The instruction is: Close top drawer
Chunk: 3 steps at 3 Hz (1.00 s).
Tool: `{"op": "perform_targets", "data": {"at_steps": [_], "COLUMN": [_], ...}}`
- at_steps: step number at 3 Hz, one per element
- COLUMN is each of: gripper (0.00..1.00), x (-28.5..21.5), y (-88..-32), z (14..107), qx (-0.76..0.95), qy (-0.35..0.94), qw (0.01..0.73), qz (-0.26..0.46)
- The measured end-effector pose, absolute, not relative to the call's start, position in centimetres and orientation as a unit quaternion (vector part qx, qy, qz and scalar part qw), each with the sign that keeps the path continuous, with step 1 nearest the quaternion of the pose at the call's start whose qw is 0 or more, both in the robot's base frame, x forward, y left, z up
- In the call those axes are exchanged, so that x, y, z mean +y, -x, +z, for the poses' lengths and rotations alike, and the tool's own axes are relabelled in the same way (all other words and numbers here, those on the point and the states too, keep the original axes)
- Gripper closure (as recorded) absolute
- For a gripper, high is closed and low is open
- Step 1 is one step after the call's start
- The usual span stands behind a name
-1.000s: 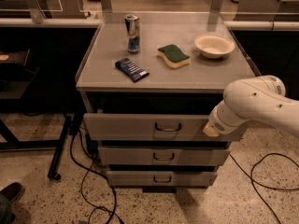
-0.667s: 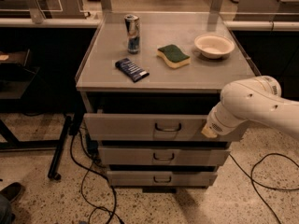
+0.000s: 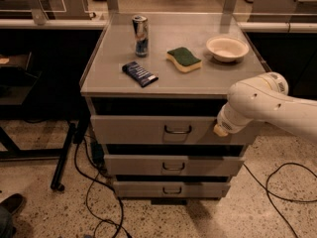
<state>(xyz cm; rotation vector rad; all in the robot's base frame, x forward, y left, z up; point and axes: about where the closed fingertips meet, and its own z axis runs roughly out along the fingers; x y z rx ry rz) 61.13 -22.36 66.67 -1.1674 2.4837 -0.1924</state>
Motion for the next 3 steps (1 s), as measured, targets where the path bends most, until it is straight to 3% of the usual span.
{"op": "perform_targets", "data": {"at_steps": [2,3], "gripper": [1.0,1.0], "x": [-22.9,-24.4], "y": [-57.8,-51.1], "z": [67.2,69.6], "qx": [0.893,0.909], "qy": [0.416,0.396], "qw": [0.167,0.126], "qz": [-0.033,0.007]}}
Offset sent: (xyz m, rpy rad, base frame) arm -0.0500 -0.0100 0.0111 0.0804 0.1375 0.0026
